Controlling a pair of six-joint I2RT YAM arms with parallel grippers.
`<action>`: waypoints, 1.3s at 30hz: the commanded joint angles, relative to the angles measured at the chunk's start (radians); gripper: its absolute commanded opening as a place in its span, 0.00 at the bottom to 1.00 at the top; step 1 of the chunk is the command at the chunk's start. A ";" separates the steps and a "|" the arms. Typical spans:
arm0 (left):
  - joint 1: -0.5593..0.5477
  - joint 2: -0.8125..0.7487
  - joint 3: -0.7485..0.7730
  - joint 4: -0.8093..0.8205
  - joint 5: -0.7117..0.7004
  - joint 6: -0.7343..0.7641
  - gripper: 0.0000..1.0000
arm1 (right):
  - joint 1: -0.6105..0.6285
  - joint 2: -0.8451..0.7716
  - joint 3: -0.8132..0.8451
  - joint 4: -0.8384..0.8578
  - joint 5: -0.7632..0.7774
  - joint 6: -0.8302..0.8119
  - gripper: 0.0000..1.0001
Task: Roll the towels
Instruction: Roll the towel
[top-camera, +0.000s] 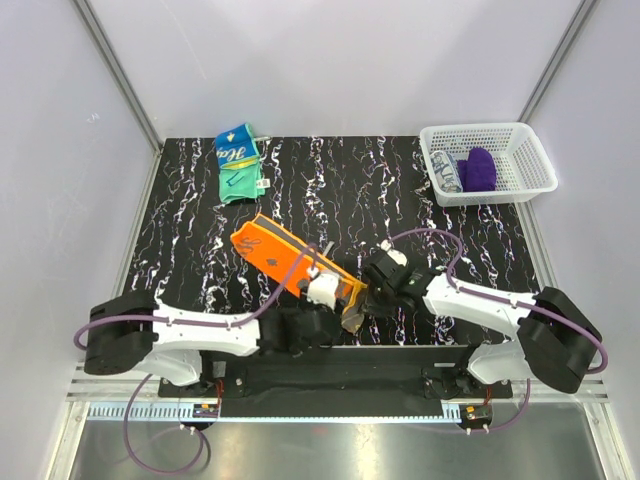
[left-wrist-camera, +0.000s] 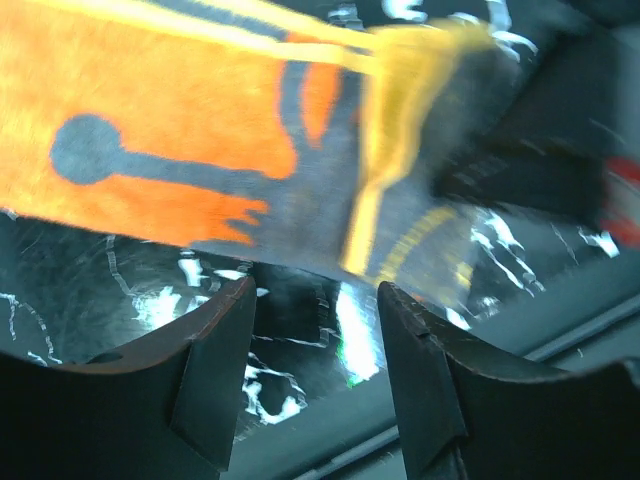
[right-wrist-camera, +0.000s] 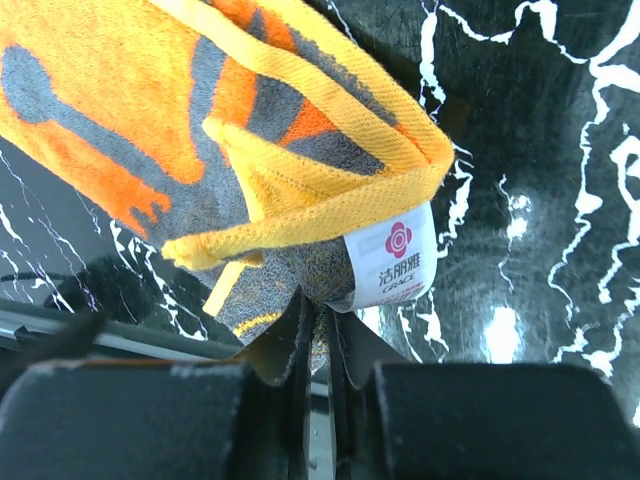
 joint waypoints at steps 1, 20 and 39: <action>-0.133 0.044 0.089 -0.006 -0.242 0.123 0.57 | 0.009 0.011 0.073 -0.106 0.038 -0.024 0.06; -0.230 0.274 0.190 0.225 -0.128 0.348 0.61 | 0.011 0.025 0.102 -0.133 -0.031 -0.041 0.08; -0.221 0.452 0.304 0.071 -0.215 0.324 0.22 | 0.011 -0.041 0.088 -0.166 -0.057 -0.030 0.09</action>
